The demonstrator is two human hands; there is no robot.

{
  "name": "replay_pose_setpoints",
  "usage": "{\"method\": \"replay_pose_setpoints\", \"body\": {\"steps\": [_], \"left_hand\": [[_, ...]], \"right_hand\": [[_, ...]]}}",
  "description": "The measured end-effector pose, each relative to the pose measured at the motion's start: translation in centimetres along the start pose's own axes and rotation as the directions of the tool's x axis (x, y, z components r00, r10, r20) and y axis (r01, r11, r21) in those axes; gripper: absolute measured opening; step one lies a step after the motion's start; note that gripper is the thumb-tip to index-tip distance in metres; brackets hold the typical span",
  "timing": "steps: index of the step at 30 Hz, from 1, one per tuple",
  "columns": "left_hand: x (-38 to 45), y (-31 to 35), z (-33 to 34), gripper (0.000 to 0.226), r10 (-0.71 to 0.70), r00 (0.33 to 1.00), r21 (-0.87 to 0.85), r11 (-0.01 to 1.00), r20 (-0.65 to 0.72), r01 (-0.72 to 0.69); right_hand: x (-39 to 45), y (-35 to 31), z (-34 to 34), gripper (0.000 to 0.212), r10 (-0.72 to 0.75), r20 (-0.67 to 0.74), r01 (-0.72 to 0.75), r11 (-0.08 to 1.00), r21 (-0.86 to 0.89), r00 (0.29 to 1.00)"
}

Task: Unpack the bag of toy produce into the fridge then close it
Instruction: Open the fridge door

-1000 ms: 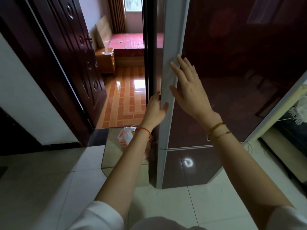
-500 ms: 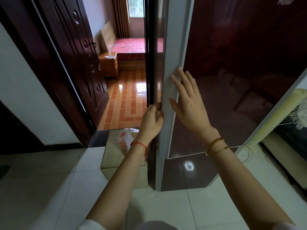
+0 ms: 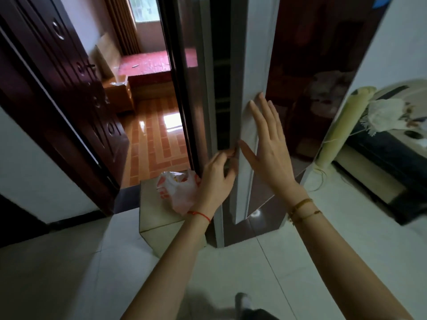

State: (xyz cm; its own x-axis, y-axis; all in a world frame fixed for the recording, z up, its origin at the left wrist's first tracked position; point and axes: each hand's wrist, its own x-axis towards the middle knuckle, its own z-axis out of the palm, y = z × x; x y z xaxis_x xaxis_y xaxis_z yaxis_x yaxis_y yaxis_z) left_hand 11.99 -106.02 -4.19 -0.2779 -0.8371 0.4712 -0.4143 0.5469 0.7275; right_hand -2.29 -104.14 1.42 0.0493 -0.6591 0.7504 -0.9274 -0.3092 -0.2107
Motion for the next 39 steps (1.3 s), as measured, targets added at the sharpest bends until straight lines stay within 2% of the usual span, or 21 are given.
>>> {"method": "replay_pose_setpoints", "body": {"steps": [6, 10, 13, 15, 19, 22, 31, 39], "left_hand": [[-3.2, 3.7, 0.4, 0.035, 0.043, 0.978, -0.031, 0.999, 0.206, -0.038], [-4.7, 6.3, 1.2, 0.040, 0.082, 0.936, -0.034, 0.997, 0.342, -0.075], [-5.1, 7.7, 2.2, 0.043, 0.154, 0.899, -0.048, 0.988, 0.410, -0.148], [-5.1, 8.6, 2.7, 0.042, 0.224, 0.894, -0.048, 0.974, 0.387, -0.223], [-4.5, 10.6, 3.8, 0.043, 0.322, 0.914, -0.079, 0.947, 0.248, -0.313], [-3.7, 11.8, 4.0, 0.044, 0.312, 0.937, -0.066, 0.950, 0.160, -0.305], [-1.6, 14.6, 9.3, 0.064, 0.319, 0.924, -0.100, 0.947, 0.213, -0.304], [-1.5, 18.0, 16.1, 0.058, 0.337, 0.907, -0.080, 0.941, 0.253, -0.328]], "right_hand": [[-4.1, -1.1, -3.6, 0.074, 0.152, -0.081, -0.160, 0.982, -0.099, 0.985], [-6.4, -0.5, -6.4, 0.080, 0.245, -0.134, -0.267, 0.946, -0.183, 0.960], [-8.0, -0.1, -8.7, 0.078, 0.261, -0.176, -0.296, 0.930, -0.218, 0.949], [-8.9, 0.0, -10.1, 0.076, 0.265, -0.205, -0.312, 0.917, -0.248, 0.942], [-10.8, 0.9, -12.6, 0.071, 0.277, -0.258, -0.345, 0.897, -0.276, 0.926], [-12.0, 1.8, -14.1, 0.070, 0.270, -0.278, -0.349, 0.891, -0.291, 0.922], [-15.6, 6.7, -20.1, 0.066, 0.322, -0.338, -0.436, 0.829, -0.350, 0.884], [-18.2, 13.3, -25.4, 0.064, 0.322, -0.346, -0.447, 0.807, -0.387, 0.881]]}}
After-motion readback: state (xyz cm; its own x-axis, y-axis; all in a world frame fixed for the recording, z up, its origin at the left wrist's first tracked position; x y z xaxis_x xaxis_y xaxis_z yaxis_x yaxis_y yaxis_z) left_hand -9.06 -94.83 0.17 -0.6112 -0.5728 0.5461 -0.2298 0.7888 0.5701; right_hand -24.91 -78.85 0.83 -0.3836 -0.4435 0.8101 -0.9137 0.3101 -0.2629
